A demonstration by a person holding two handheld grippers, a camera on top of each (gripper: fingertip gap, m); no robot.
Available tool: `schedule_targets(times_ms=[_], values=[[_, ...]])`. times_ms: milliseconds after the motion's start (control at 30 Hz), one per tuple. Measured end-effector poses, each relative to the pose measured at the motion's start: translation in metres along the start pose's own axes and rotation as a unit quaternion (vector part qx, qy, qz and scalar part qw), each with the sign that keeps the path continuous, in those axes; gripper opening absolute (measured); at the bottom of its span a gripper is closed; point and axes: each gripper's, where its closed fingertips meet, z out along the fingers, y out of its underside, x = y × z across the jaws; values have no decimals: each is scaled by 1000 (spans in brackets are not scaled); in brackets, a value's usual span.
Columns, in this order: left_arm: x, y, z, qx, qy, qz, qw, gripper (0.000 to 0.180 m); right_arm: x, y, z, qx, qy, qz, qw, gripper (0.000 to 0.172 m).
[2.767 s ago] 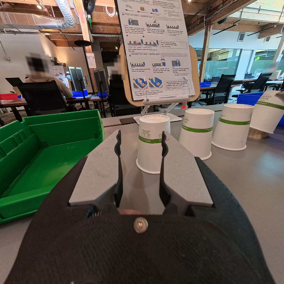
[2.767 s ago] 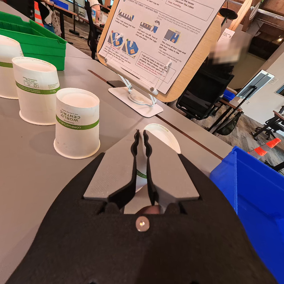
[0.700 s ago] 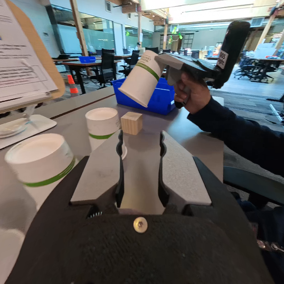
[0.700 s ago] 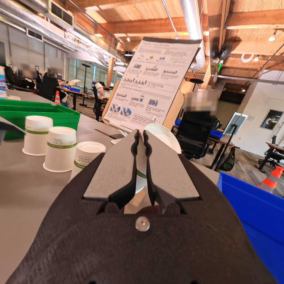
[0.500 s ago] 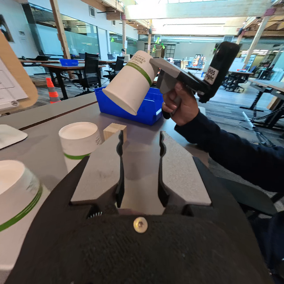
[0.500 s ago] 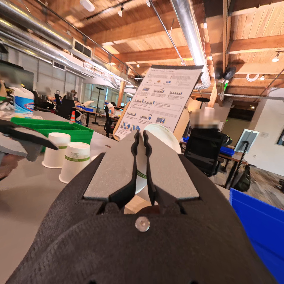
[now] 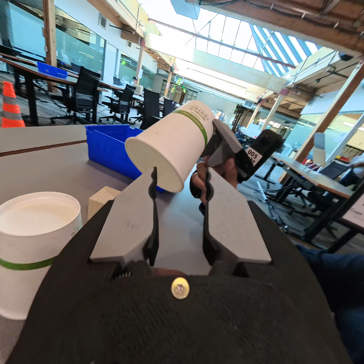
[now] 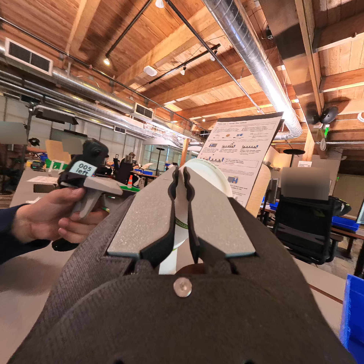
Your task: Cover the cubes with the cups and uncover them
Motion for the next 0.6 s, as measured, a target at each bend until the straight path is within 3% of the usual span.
schedule_targets(times_ms=[200, 367, 600], values=[[1, -5, 8, -2, 13, -25, 1000, 48, -12, 1, 3, 0, -25, 0, 1000, 2], [-1, -10, 5, 7, 27, -47, 999, 28, -14, 0, 0, 3, -32, 4, 999, 2], [-8, 3, 9, -12, 26, -57, 998, 34, -17, -3, -1, 8, -35, -4, 999, 2]])
